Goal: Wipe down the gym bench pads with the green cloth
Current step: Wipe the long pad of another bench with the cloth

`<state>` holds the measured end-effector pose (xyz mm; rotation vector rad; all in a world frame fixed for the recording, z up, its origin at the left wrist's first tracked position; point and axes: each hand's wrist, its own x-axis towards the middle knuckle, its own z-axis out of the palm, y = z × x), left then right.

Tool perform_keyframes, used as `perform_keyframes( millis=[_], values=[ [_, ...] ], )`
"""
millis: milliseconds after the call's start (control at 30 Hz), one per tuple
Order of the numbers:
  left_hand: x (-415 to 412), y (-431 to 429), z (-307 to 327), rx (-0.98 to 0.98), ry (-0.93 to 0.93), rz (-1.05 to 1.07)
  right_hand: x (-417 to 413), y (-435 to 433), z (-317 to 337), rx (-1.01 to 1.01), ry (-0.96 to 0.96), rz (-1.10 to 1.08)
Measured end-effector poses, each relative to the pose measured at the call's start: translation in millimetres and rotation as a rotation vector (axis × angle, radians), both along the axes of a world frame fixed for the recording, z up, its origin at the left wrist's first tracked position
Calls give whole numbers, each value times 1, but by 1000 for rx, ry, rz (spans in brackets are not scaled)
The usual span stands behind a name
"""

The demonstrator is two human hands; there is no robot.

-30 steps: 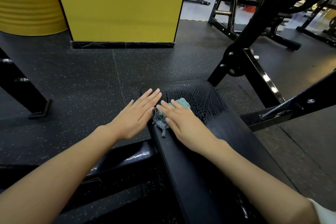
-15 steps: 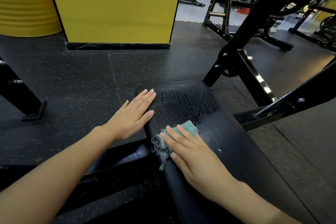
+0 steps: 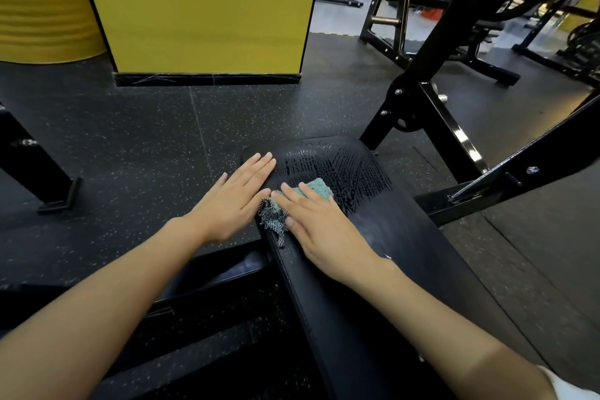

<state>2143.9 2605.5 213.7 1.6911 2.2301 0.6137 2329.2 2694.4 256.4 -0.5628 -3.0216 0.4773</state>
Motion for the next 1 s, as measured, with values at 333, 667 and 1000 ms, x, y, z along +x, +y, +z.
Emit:
perform_keyframes(
  millis=[333, 667, 1000],
  values=[
    [3, 0, -1, 21, 20, 15, 55, -19, -2, 11, -20, 10],
    [7, -1, 3, -12, 13, 38, -21, 52, -2, -11, -12, -147],
    [11, -2, 6, -9, -20, 59, 6, 60, -2, -84, 17, -127]
  ],
)
